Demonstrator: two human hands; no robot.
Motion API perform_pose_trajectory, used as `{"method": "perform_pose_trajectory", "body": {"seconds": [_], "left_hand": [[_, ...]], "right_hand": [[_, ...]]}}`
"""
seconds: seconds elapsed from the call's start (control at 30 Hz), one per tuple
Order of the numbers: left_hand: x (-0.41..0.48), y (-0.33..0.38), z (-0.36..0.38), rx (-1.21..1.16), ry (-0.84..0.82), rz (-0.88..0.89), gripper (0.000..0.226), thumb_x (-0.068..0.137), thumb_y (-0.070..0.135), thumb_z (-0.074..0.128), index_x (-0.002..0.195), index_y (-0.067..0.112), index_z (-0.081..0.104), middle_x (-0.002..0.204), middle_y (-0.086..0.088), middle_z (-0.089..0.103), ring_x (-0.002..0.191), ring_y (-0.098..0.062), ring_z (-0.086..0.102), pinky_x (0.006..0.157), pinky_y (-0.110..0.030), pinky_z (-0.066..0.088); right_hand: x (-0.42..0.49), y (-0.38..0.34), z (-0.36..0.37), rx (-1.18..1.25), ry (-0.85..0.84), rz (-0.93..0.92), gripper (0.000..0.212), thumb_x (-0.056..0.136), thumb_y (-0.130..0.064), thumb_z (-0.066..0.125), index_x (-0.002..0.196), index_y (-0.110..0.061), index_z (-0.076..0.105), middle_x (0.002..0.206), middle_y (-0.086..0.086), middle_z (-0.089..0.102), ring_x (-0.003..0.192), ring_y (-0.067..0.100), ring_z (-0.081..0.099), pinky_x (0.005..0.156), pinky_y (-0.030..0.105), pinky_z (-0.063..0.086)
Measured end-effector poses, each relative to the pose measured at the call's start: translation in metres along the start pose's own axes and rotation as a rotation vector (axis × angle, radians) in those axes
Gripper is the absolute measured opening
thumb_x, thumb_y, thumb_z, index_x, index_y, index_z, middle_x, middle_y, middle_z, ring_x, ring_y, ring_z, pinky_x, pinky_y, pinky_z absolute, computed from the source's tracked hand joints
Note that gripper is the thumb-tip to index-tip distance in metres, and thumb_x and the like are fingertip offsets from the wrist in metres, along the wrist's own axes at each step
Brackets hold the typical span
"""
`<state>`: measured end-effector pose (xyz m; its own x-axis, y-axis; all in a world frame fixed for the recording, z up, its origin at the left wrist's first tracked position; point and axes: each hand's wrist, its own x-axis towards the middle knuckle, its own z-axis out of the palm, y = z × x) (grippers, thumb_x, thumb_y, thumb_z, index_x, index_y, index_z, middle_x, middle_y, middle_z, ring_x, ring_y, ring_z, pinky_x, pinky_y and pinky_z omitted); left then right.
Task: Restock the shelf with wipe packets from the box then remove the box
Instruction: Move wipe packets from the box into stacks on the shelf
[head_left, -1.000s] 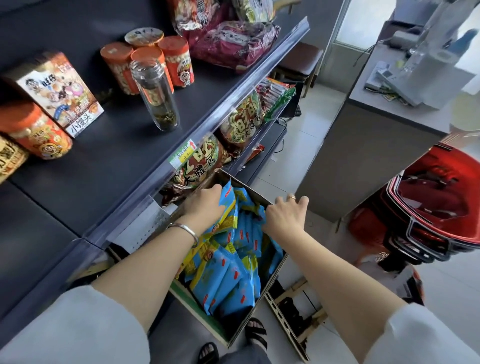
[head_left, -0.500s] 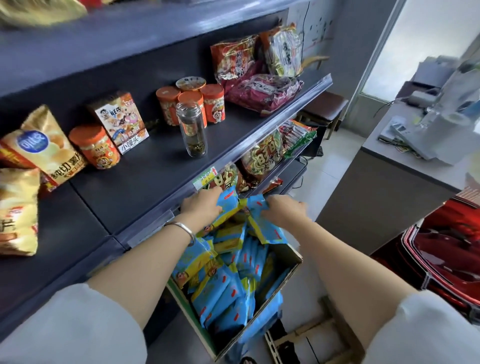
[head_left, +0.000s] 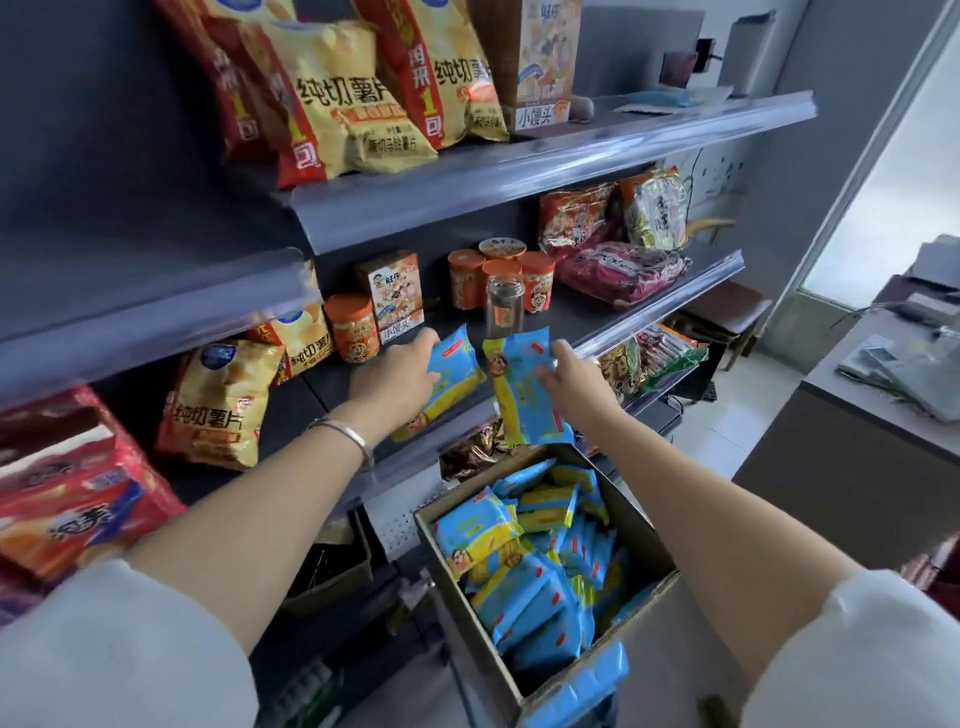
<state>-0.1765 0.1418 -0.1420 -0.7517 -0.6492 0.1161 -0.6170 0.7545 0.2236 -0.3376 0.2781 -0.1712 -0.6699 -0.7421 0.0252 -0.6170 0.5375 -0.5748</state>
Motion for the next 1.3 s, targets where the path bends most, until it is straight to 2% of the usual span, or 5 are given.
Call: {"method": "perform_pose_trajectory", "body": {"seconds": [0.17,0.37,0.83,1.07,1.3], "left_hand": [[-0.051,-0.042,-0.059,-0.071,0.166,0.032,0.033,0.094,0.023,0.052,0.125,0.019,0.042,0.118,-0.008,0.059,0.100,-0.031,0.059,0.074,-0.039,0.048],[-0.122,-0.100,-0.131,-0.092,0.332,-0.057,0.030,0.094,0.024,0.051,0.123,0.021,0.045,0.123,-0.004,0.055,0.111,-0.030,0.053,0.079,-0.039,0.042],[-0.237,-0.249,-0.276,-0.017,0.656,-0.365,0.030,0.095,0.024,0.050,0.124,0.022,0.046,0.118,0.001,0.057,0.105,-0.026,0.054,0.074,-0.034,0.037],[-0.266,-0.331,-0.313,0.103,0.731,-0.529,0.028,0.094,0.022,0.051,0.122,0.020,0.048,0.117,-0.001,0.058,0.106,-0.025,0.054,0.075,-0.036,0.038],[-0.280,-0.416,-0.329,0.339,0.676,-0.728,0.029,0.093,0.023,0.053,0.122,0.025,0.050,0.116,0.001,0.061,0.108,-0.027,0.055,0.087,-0.041,0.037]], "right_hand": [[-0.039,-0.070,0.007,0.060,0.157,-0.078,0.032,0.102,-0.028,0.033,0.131,-0.015,0.038,0.102,0.020,0.062,0.088,0.038,0.060,0.069,0.039,0.041],[-0.085,-0.171,0.019,0.184,0.255,-0.230,0.028,0.102,-0.028,0.031,0.126,-0.015,0.041,0.097,0.019,0.064,0.082,0.038,0.060,0.072,0.042,0.046],[-0.116,-0.418,0.063,0.392,0.203,-0.571,0.028,0.102,-0.034,0.027,0.122,-0.021,0.042,0.081,0.005,0.056,0.070,0.028,0.054,0.058,0.032,0.036],[-0.102,-0.515,0.102,0.395,0.119,-0.757,0.026,0.102,-0.032,0.028,0.120,-0.022,0.043,0.092,0.007,0.061,0.080,0.033,0.060,0.067,0.040,0.048],[-0.068,-0.592,0.147,0.122,0.058,-0.964,0.032,0.102,-0.030,0.029,0.130,-0.025,0.043,0.113,0.004,0.059,0.101,0.031,0.055,0.070,0.033,0.038]]}}
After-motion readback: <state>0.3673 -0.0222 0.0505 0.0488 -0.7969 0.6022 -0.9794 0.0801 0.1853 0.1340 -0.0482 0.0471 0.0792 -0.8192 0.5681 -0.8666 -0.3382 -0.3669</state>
